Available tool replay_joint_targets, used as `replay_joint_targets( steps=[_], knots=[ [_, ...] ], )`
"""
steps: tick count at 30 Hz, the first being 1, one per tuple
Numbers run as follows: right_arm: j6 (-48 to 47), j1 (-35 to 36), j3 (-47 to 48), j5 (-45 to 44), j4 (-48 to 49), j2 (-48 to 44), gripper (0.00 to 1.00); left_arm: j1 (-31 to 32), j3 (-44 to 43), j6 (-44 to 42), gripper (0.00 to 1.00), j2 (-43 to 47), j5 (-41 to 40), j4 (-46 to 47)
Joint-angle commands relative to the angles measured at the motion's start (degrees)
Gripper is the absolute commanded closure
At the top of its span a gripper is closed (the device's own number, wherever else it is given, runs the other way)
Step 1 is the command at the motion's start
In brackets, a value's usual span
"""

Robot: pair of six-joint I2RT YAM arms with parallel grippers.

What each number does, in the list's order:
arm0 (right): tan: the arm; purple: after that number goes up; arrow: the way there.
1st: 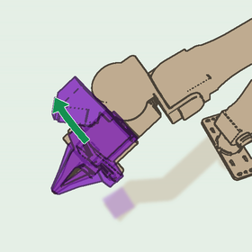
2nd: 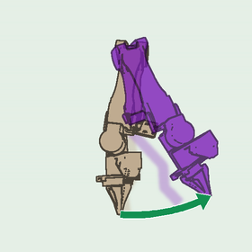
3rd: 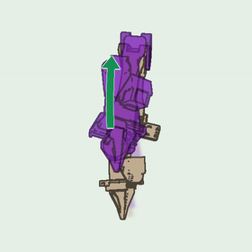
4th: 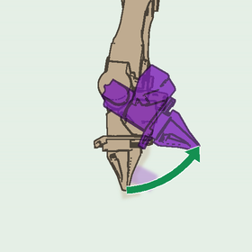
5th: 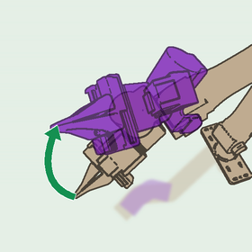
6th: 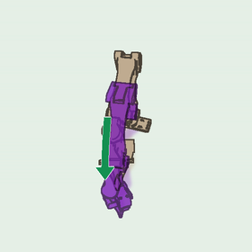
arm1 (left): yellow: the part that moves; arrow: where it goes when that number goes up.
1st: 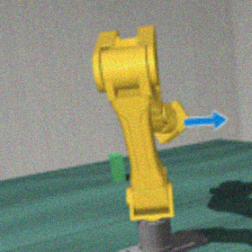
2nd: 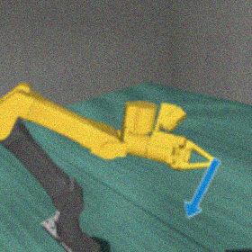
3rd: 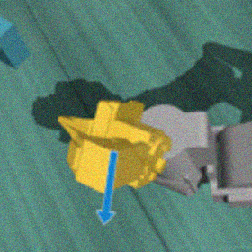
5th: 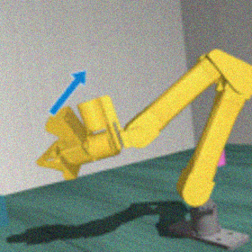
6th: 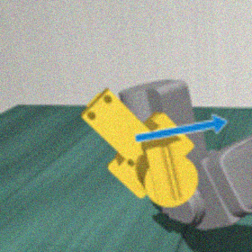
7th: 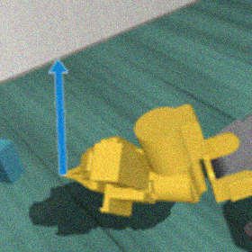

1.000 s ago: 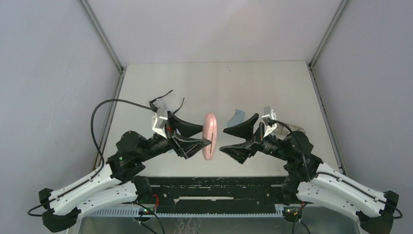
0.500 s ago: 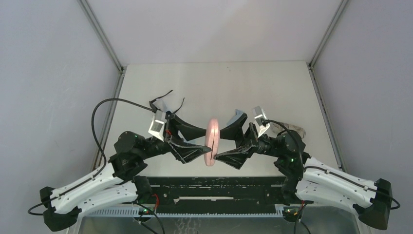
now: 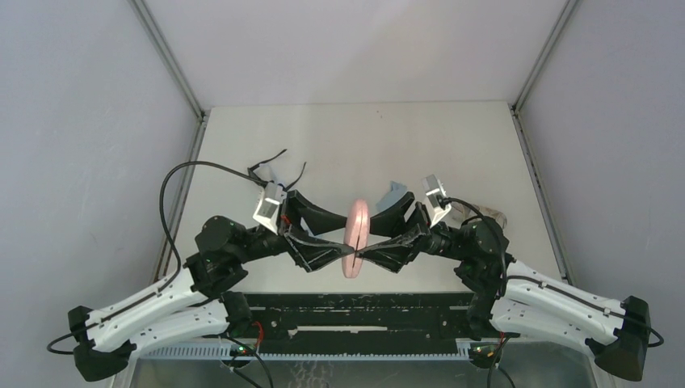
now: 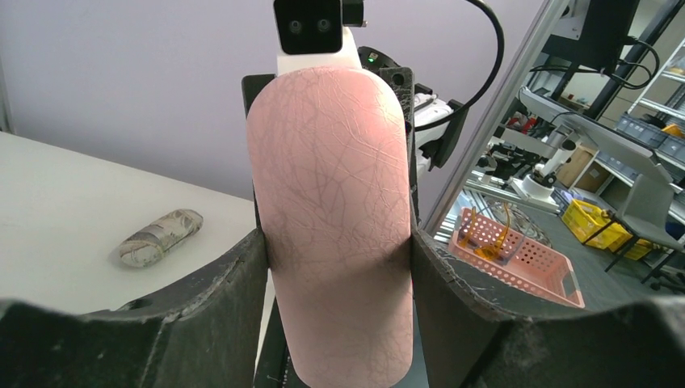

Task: Organize the sunglasses
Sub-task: Open the sunglasses case.

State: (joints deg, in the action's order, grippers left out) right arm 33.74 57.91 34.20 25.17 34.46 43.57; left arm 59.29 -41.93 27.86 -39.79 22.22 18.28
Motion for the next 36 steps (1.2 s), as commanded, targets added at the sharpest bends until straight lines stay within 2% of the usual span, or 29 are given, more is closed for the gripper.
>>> replay_joint_targets(
  steps=[1,8,12,19,22,26,31,32,33,34,36],
  knots=[
    [-0.6,0.6,0.4,-2.6,-1.7,-0.6,0.56,0.1,-0.2,-0.8,1.0,1.8,-3.0,0.9],
    [-6.0,1.2,4.7,-15.3,-17.7,-1.5,0.68,0.1,-3.0,-4.4,1.0,1.1,-15.2,-9.2],
    [-7.6,1.8,7.9,-25.3,-26.5,-0.8,0.74,0.1,-5.1,-5.6,1.0,-0.4,-21.0,-13.4],
    [-9.8,2.6,11.8,-34.9,-33.1,1.5,0.84,0.3,-8.5,-6.6,0.99,-1.8,-32.1,-20.6],
    [-10.1,2.6,11.9,-33.5,-32.2,1.7,0.85,0.3,-8.5,-6.4,0.85,-1.2,-34.1,-21.7],
    [-9.8,2.5,11.6,-30.4,-31.1,1.5,0.88,0.3,-7.7,-6.2,0.54,1.0,-32.7,-21.4],
    [-12.2,1.3,11.5,-25.9,-31.1,0.6,0.88,0.3,-6.2,-5.9,0.31,4.7,-31.7,-22.0],
    [-12.9,1.2,11.5,-26.1,-31.9,0.4,0.88,0.4,-6.0,-5.9,0.11,5.5,-31.8,-22.7],
    [-13.7,0.8,11.5,-26.3,-32.9,0.1,0.88,0.4,-5.9,-6.0,0.04,6.2,-32.1,-23.5],
    [-14.6,0.6,11.5,-26.6,-33.9,0.0,0.88,0.4,-5.8,-5.8,0.0,6.9,-32.9,-24.6],
    [-16.9,-0.2,11.9,-27.8,-37.2,-0.1,0.88,0.4,-5.2,-5.7,0.0,8.5,-34.8,-26.8]
  ],
)
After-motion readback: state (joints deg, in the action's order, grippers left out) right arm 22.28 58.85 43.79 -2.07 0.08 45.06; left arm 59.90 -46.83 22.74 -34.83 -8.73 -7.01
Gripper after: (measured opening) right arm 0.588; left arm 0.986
